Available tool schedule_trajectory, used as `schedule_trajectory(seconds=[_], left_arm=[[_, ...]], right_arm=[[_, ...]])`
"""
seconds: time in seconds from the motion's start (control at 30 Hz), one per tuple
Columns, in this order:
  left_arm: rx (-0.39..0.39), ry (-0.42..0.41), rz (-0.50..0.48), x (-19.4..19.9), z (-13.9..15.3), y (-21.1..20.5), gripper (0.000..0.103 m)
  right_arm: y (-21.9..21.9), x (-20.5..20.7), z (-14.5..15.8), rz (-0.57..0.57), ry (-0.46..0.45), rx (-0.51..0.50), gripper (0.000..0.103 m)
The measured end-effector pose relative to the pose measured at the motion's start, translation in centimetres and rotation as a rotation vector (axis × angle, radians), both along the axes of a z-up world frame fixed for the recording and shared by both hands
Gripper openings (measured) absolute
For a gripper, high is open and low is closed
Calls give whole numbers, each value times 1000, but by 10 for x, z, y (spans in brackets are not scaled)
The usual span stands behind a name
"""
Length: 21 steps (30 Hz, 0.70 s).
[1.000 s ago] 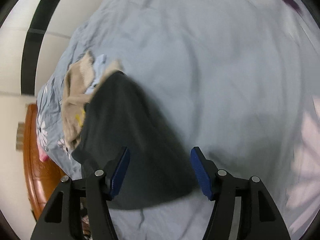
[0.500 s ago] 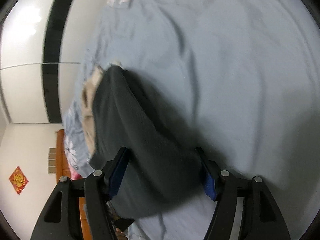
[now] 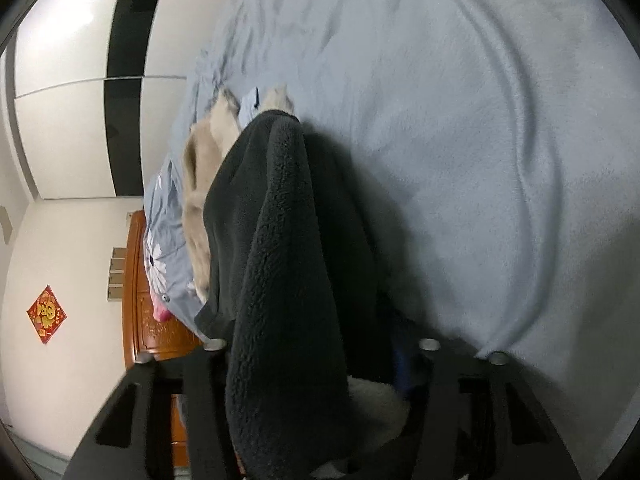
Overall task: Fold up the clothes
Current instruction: 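Lift the folded jacket with both grippers and carry it toward the headboard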
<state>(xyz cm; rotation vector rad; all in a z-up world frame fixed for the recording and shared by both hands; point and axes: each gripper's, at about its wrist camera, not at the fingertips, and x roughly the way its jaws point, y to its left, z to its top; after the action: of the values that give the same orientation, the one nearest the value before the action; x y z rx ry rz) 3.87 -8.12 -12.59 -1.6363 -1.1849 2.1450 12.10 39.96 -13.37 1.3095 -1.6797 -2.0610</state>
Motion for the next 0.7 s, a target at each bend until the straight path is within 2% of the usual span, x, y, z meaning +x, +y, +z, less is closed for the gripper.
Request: schedule_trajectory(seconds=[0.07, 0.17, 0.37, 0.6, 0.7], left_arm=[[-36, -2, 1, -1, 11, 6, 46], [-60, 1, 0, -4, 34, 14, 38], [-92, 65, -72, -6, 108, 39, 35], [-100, 101, -145, 33, 183, 22, 35], [-98, 109, -151, 30, 204, 19, 35]], right_arm=[[1, -1, 4, 11, -15, -2, 27], [0, 6, 16, 30, -35, 1, 21], [0, 11, 69, 103, -27, 7, 20], [6, 24, 130, 167, -18, 34, 19], [-1, 25, 157, 196, 1, 47, 19]])
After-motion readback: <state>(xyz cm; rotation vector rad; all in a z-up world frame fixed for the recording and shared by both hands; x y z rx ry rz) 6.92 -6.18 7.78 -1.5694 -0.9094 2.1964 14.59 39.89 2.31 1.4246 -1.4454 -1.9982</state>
